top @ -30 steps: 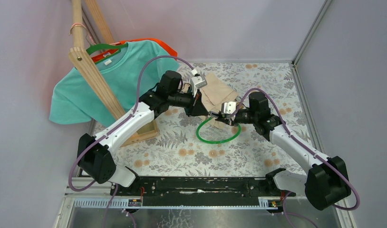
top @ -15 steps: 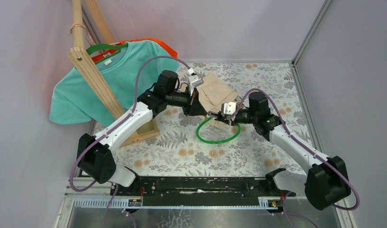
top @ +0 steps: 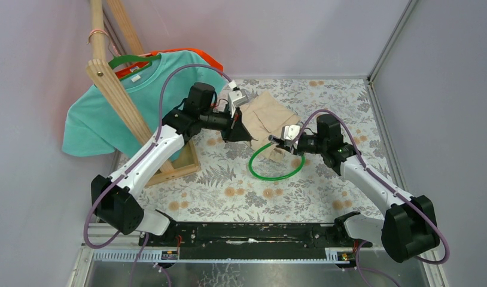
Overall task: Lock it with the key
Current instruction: Lock the lock, then place the lock at the center of the board.
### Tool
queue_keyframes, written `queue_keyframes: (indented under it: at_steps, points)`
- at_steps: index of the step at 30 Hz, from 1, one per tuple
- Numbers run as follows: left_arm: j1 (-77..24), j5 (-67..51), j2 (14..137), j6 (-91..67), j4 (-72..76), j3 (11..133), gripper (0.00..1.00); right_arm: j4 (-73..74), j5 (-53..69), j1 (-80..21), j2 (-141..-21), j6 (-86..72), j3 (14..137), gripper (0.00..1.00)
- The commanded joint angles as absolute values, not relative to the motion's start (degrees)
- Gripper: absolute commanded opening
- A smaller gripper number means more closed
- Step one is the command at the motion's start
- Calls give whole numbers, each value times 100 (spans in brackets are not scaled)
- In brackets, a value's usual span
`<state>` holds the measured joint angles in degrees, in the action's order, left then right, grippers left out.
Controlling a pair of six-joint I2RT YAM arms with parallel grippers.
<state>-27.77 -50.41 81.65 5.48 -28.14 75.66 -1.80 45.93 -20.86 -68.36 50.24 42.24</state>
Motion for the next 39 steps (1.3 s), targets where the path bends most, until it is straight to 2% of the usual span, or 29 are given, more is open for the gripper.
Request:
queue_keyframes:
  at_steps: [1,5,9,12,18,24,29,33,39]
  points:
    - [-2786,-4889,8074,1054,-3339,7726,0,692,4351,-2099,-6970,5150,4094,0]
    - [-2853,-4400,7949,1274,-3371,7718,0,706,4427,-2087,-6972,5028,4148,0]
    - [-3362,-2840,7683,1993,-3373,7377,0,635,5057,-1912,-6943,4085,4446,0]
    - [-3462,-2428,7616,2256,-3384,7119,0,643,5220,-1620,-6898,3450,4717,0]
    - [-3480,-3239,7406,2454,-3190,6315,0,826,4690,-1328,-6929,2252,5342,0]
    - [-3502,-3793,7218,2661,-3358,6196,0,654,4883,-1387,-7510,727,5979,0]
    - [-3498,-4693,6994,3208,-3881,6138,0,719,4088,-1936,-8182,623,6548,0]
    - [-3498,-4742,6872,3395,-3918,5911,1,649,3754,-2574,-8899,406,7025,0]
    - [-3498,-4713,6865,3415,-3805,5732,1,738,3825,-2769,-10227,17,7838,9]
